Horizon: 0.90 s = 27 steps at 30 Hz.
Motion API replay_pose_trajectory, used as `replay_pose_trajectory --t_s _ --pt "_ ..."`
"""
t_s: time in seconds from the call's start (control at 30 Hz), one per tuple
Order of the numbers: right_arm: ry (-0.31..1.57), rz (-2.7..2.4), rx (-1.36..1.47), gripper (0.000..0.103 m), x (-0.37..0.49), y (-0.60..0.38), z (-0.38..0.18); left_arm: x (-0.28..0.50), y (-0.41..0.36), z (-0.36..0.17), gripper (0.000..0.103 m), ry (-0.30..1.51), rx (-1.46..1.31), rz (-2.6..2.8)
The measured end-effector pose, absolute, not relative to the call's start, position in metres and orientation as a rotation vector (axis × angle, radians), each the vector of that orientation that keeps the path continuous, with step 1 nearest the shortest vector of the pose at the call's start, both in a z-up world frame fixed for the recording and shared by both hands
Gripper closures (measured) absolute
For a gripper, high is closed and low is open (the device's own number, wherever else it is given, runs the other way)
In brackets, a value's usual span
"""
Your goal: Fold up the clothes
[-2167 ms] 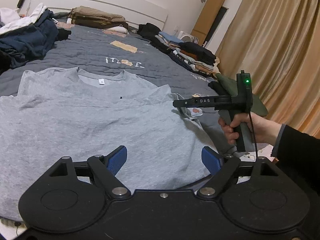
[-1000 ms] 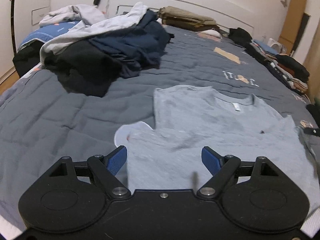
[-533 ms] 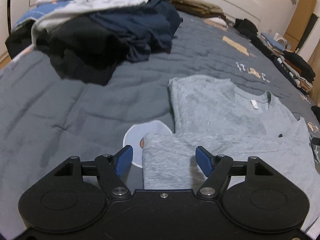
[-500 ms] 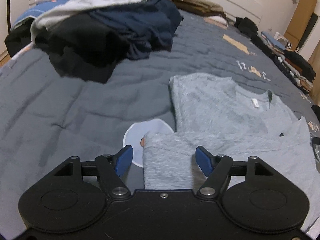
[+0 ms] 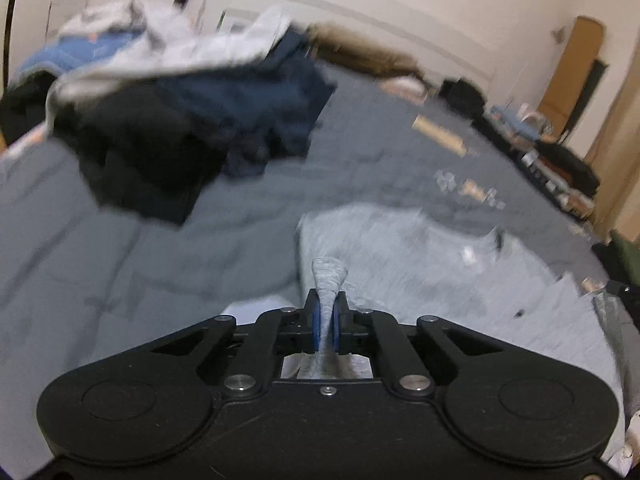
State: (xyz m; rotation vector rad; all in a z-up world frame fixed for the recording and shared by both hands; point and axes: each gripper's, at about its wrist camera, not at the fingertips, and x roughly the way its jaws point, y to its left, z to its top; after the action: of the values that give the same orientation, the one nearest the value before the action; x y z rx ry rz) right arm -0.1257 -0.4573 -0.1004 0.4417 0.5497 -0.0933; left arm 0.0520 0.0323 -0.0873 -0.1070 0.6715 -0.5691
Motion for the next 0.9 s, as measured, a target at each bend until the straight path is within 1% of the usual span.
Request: replay_pose_trajectory --t_s 0.13,0.33,0.43,0.47,0.53,0.57,0.63,0.67,0.7,0.8,0.9 --pt "0.542 -0.088 0.436 0.102 -0.126 -0.456 -0.099 0.053 0.031 -0.087 0.097 0.659 -0.111 -0.545" --pt "0.438 -0.116 0.478 0.102 -0.135 -0.468 -0.081 0.052 0.033 -0.078 0.097 0.599 -0.128 -0.546" --pt "0.476 -0.093 0.461 0.101 -0.13 -0.468 -0.086 0.055 0.029 -0.083 0.097 0.621 -0.107 -0.544" --pt "0.498 -0.083 0.458 0.097 -0.128 -0.468 -0.089 0.057 0.027 -0.088 0.097 0.636 -0.094 -0.536" --pt "0.56 -0.085 0.441 0.095 -0.123 -0.47 -0.096 0.061 0.025 -0.096 0.097 0.665 -0.075 -0.524" --pt "0.582 -0.089 0.433 0.091 -0.121 -0.47 -0.098 0.063 0.025 -0.099 0.097 0.678 -0.07 -0.518" --pt "0.592 -0.079 0.417 0.08 -0.123 -0.473 -0.098 0.064 0.027 -0.102 0.097 0.687 -0.074 -0.514" --pt "0.587 -0.066 0.404 0.065 -0.125 -0.472 -0.097 0.063 0.028 -0.102 0.097 0.688 -0.076 -0.514" --pt "0.582 -0.047 0.383 0.054 -0.127 -0.47 -0.097 0.063 0.028 -0.102 0.097 0.687 -0.079 -0.514" --pt "0.57 -0.021 0.288 0.045 -0.132 -0.46 -0.096 0.062 0.027 -0.103 0.097 0.687 -0.074 -0.516" --pt "0.62 -0.034 0.263 0.045 -0.124 -0.463 -0.106 0.062 0.027 -0.104 0.097 0.691 -0.077 -0.511"
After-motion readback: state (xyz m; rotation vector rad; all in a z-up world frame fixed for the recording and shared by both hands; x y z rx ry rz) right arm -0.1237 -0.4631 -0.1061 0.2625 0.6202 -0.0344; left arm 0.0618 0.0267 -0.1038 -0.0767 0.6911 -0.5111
